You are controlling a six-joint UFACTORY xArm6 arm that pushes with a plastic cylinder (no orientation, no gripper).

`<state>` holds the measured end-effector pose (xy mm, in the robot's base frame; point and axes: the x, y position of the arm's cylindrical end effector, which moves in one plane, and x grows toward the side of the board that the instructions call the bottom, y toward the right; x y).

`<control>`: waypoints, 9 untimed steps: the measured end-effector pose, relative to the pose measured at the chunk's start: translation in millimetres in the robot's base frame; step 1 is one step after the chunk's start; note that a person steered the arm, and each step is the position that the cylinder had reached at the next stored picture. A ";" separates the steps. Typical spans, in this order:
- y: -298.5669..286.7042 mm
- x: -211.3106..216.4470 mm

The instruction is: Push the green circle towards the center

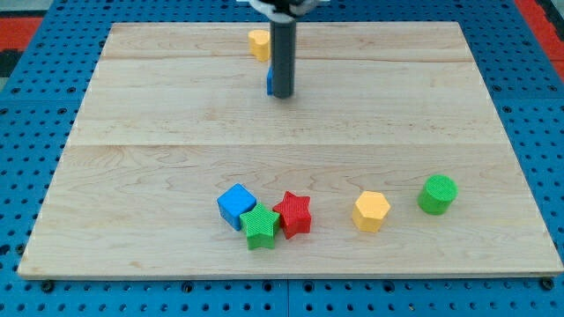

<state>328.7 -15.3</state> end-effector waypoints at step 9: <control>196.2 249.7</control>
<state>578.3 180.8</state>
